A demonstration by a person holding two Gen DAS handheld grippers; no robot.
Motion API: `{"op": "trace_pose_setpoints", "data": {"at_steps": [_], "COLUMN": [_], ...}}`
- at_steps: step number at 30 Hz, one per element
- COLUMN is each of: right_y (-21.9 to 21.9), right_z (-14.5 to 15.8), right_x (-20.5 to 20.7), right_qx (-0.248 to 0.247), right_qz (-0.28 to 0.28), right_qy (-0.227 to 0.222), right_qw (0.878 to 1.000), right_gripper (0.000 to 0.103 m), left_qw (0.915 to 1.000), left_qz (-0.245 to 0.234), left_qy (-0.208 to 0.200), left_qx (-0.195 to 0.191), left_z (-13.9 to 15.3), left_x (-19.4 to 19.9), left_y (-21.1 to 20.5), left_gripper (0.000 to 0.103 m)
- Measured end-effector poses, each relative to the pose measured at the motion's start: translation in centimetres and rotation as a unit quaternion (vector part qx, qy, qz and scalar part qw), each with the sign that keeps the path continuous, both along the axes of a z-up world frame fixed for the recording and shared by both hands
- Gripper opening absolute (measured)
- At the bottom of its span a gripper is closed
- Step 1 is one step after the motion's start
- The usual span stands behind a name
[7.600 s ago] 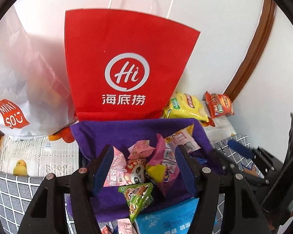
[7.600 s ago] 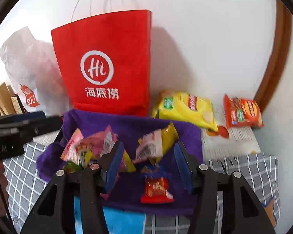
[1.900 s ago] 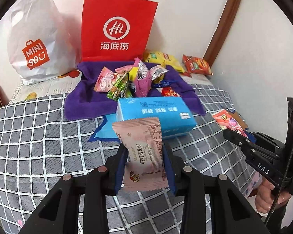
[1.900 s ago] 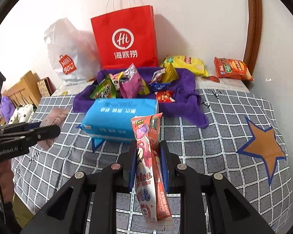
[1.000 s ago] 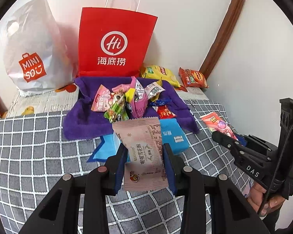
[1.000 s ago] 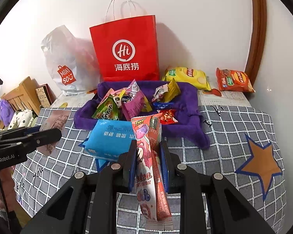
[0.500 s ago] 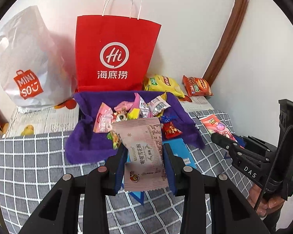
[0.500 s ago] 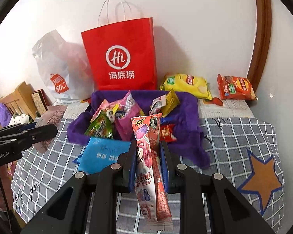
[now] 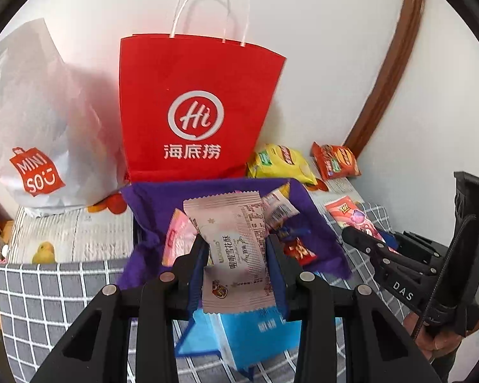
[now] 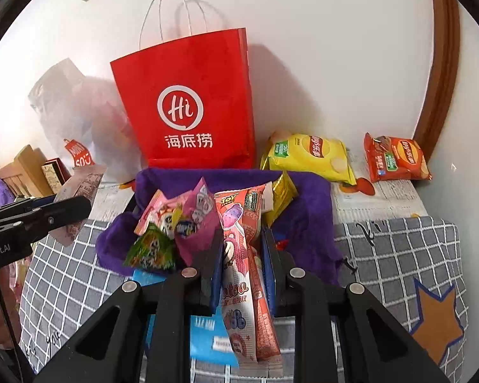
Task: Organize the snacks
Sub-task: 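Carry the pink candy and pink sachet over the purple towel with both tools, then lower both packets onto the towel and open both tools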
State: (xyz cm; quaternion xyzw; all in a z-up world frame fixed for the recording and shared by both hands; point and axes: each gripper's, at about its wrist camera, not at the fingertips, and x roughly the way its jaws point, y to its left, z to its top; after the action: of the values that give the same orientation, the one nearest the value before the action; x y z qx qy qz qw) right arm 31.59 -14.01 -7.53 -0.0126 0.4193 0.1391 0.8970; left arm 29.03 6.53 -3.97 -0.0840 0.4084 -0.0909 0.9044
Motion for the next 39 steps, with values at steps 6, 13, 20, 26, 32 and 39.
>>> {"op": "trace_pose_setpoints", "data": {"at_steps": [6, 13, 20, 26, 32, 39], "right_y": [1.3, 1.6, 1.8, 2.6, 2.2, 2.1], "right_z": [-0.8, -1.3, -2.1, -4.4, -6.6, -8.6], "right_x": [2.5, 5.2, 8.0, 9.5, 10.0, 10.6], "right_qx": [-0.004, 0.004, 0.006, -0.016, -0.042, -0.060], "right_qz": [0.004, -0.003, -0.012, -0.003, 0.000, 0.014], "right_qy": [0.006, 0.006, 0.015, 0.032, 0.056, 0.095], "right_qw": [1.000, 1.000, 1.000, 0.999, 0.998, 0.994], "right_gripper": [0.022, 0.022, 0.022, 0.022, 0.022, 0.022], "left_qw": [0.9997, 0.9993, 0.9984, 0.9979, 0.9968, 0.9961], "left_qz": [0.015, 0.017, 0.015, 0.019, 0.027, 0.025], "left_qy": [0.008, 0.014, 0.018, 0.035, 0.053, 0.069], "left_qx": [-0.016, -0.030, -0.051, -0.050, -0.053, -0.048], "left_z": [-1.0, -1.7, -3.2, -4.7, -6.2, -7.5], "left_x": [2.4, 4.9, 6.4, 7.3, 7.9, 8.5], "left_y": [1.1, 1.6, 1.7, 2.1, 2.7, 2.5], "left_gripper": [0.035, 0.035, 0.035, 0.035, 0.035, 0.035]}}
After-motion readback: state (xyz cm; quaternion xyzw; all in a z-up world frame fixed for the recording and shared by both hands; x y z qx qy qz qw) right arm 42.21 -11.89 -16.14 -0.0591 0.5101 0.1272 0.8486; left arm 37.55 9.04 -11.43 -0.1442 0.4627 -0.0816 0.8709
